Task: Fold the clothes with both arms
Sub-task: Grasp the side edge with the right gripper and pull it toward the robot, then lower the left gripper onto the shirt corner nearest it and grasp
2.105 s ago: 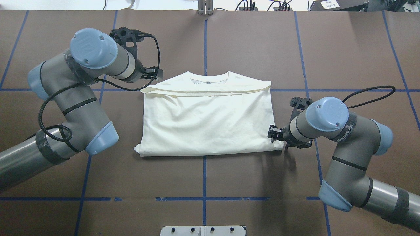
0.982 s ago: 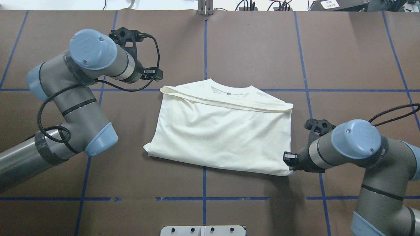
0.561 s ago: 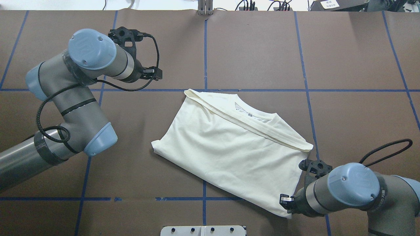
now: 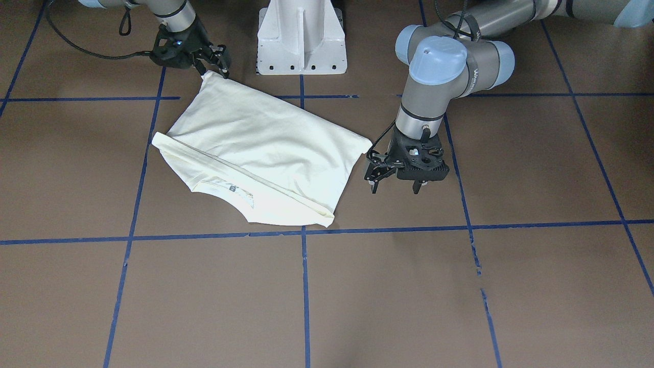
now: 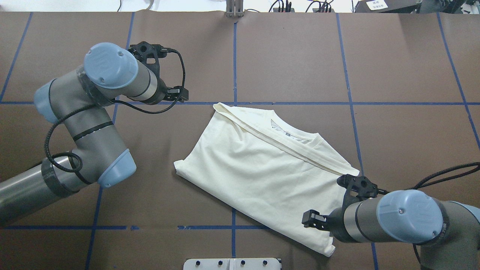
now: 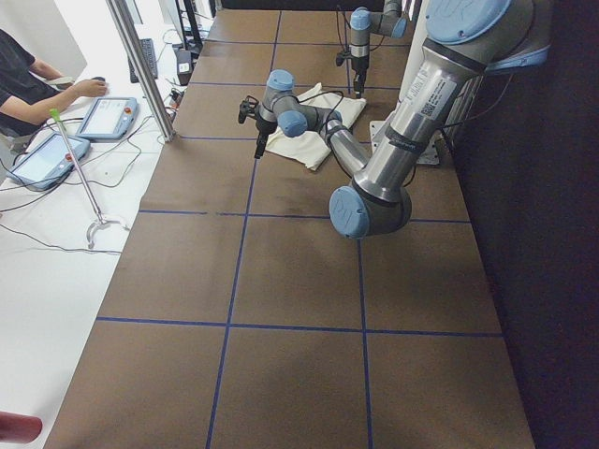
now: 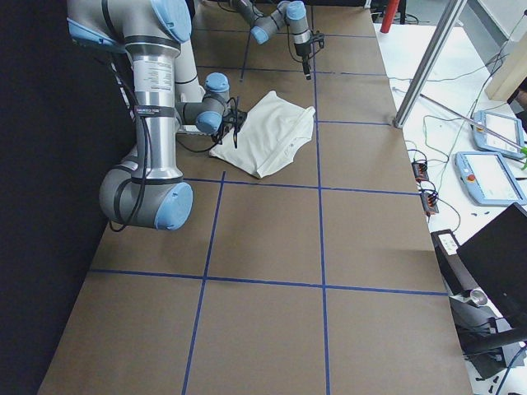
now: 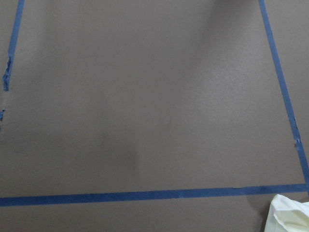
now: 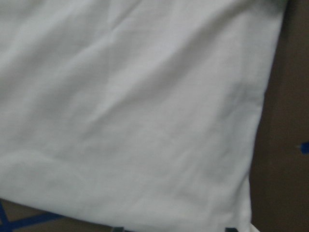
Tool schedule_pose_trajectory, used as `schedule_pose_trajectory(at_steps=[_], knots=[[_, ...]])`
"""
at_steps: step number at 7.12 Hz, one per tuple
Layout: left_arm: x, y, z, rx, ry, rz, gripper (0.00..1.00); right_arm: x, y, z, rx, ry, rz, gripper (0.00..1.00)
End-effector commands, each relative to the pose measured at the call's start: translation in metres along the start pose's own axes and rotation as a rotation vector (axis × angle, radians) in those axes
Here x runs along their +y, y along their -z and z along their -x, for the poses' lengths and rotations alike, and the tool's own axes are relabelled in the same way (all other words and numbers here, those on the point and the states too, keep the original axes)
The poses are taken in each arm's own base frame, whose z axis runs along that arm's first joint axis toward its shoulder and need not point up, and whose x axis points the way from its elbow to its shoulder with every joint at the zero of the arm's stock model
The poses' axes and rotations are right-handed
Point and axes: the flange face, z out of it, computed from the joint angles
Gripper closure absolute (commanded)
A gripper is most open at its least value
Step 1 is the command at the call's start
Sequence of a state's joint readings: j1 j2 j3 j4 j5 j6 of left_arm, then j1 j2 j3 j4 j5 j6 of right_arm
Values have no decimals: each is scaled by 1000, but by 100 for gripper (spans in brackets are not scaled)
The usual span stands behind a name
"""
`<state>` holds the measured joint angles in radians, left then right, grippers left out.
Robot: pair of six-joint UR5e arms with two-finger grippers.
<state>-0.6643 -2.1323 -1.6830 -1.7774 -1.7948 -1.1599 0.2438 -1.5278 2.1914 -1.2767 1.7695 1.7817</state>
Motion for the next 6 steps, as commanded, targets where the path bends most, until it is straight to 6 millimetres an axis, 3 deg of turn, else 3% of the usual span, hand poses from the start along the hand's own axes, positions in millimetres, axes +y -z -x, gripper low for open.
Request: schedule_pose_trajectory(at_steps=[1, 2, 4, 6], knots=[[75, -27, -22, -15, 212, 100, 0, -41, 34, 32, -101, -42, -94, 0], [96, -32, -29, -24, 282, 125, 0, -43, 36, 45, -123, -41, -102, 0], [106, -36, -27, -55, 371, 138, 9, -45, 32, 45, -118, -43, -104, 0], [133, -22, -42, -81, 406, 172, 17, -47, 28, 44, -111, -43, -118, 0]])
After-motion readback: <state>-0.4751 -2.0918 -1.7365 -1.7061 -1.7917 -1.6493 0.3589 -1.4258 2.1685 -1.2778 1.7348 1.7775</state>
